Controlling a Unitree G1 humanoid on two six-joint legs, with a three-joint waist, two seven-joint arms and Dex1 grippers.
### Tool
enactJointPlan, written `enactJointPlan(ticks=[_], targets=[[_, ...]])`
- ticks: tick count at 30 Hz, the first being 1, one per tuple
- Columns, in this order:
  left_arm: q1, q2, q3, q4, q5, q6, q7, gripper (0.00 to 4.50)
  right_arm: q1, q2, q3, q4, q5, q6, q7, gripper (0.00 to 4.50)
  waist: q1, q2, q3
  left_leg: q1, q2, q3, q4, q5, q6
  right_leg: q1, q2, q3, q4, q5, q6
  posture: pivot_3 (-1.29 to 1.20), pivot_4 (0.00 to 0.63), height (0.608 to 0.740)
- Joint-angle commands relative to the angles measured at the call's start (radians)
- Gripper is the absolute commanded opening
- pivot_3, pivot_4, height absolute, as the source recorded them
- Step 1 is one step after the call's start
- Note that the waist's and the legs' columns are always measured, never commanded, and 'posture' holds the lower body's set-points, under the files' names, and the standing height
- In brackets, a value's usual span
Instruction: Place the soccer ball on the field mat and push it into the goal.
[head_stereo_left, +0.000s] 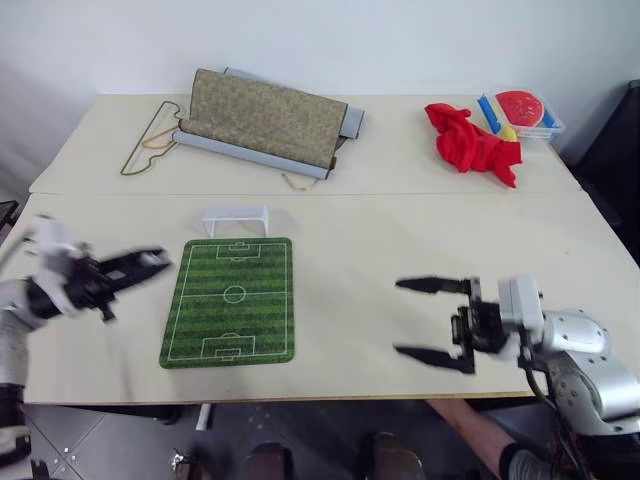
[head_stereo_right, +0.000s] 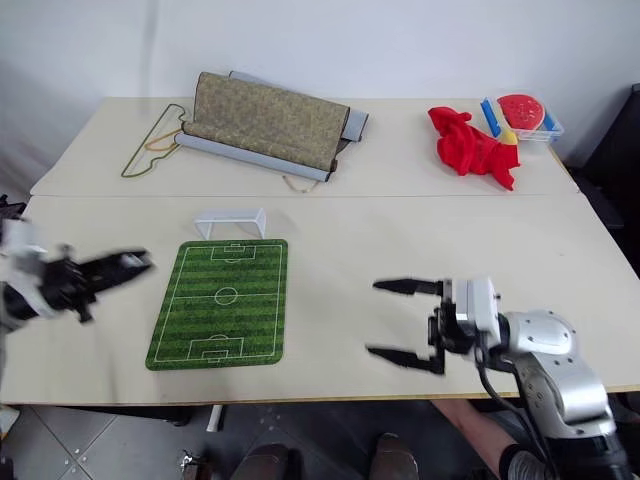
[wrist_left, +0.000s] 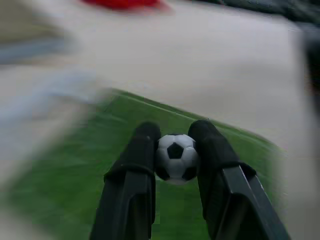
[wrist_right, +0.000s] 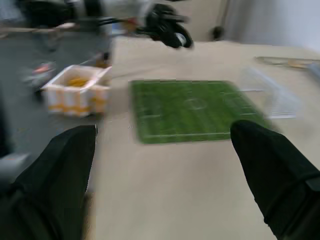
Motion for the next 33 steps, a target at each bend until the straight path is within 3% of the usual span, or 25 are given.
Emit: enactJointPlan(ticks=[1,8,12,31,32,33], targets=[[-0.014,-0.033,-0.079,-0.04,0.056,-0.095,-0.05,0.86,0.012,-0.014,-0.027,-0.01,0.016,-0.019,0.032,4.5,0.005,0.0,0.0,0.0,0.0,0.0,0.002,0.0,0.0,0.0,0.0,0.0,0.001,0.0,0.0,0.0,0.15,0.74],[-0.012,-0.072,-0.163,0.019,0.117,-0.209,-0.113,0.86,0.015,-0.012,-0.045,0.011,-0.012,-0.033,0.015,4.5,0.016,0.0,0.0,0.001,0.001,0.003,0.005,0.0,0.0,-0.001,0.0,0.004,0.004,0.001,-0.001,0.0,0.15,0.74],[-0.039,-0.126,-0.178,0.145,0.198,-0.381,-0.066,0.86,0.025,-0.005,-0.046,-0.001,-0.022,-0.034,-0.01,4.5,0.023,0.0,0.0,0.001,0.001,0.003,0.005,0.0,0.0,-0.001,0.0,0.004,0.004,0.001,-0.001,0.0,0.15,0.74],[-0.082,-0.163,-0.214,0.256,0.24,-0.424,-0.051,0.86,0.008,0.046,-0.029,-0.044,-0.003,0.027,-0.151,4.5,0.037,0.0,0.0,0.001,0.001,0.004,0.005,-0.001,0.001,-0.001,0.0,0.004,0.004,0.002,-0.001,0.0,0.15,0.74],[-0.084,-0.164,-0.214,0.258,0.24,-0.422,-0.049,1.6,0.006,0.047,-0.028,-0.043,-0.003,0.027,-0.153,4.5,0.037,0.0,0.0,0.001,0.001,0.004,0.005,-0.001,0.001,-0.001,0.0,0.004,0.004,0.002,-0.001,0.0,0.15,0.74],[-0.083,-0.165,-0.213,0.257,0.239,-0.423,-0.047,1.79,0.006,0.049,-0.028,-0.045,-0.002,0.029,-0.156,4.5,0.038,0.0,0.0,0.001,0.001,0.004,0.005,-0.001,0.001,-0.001,0.0,0.004,0.004,0.002,-0.001,0.0,0.15,0.74]])
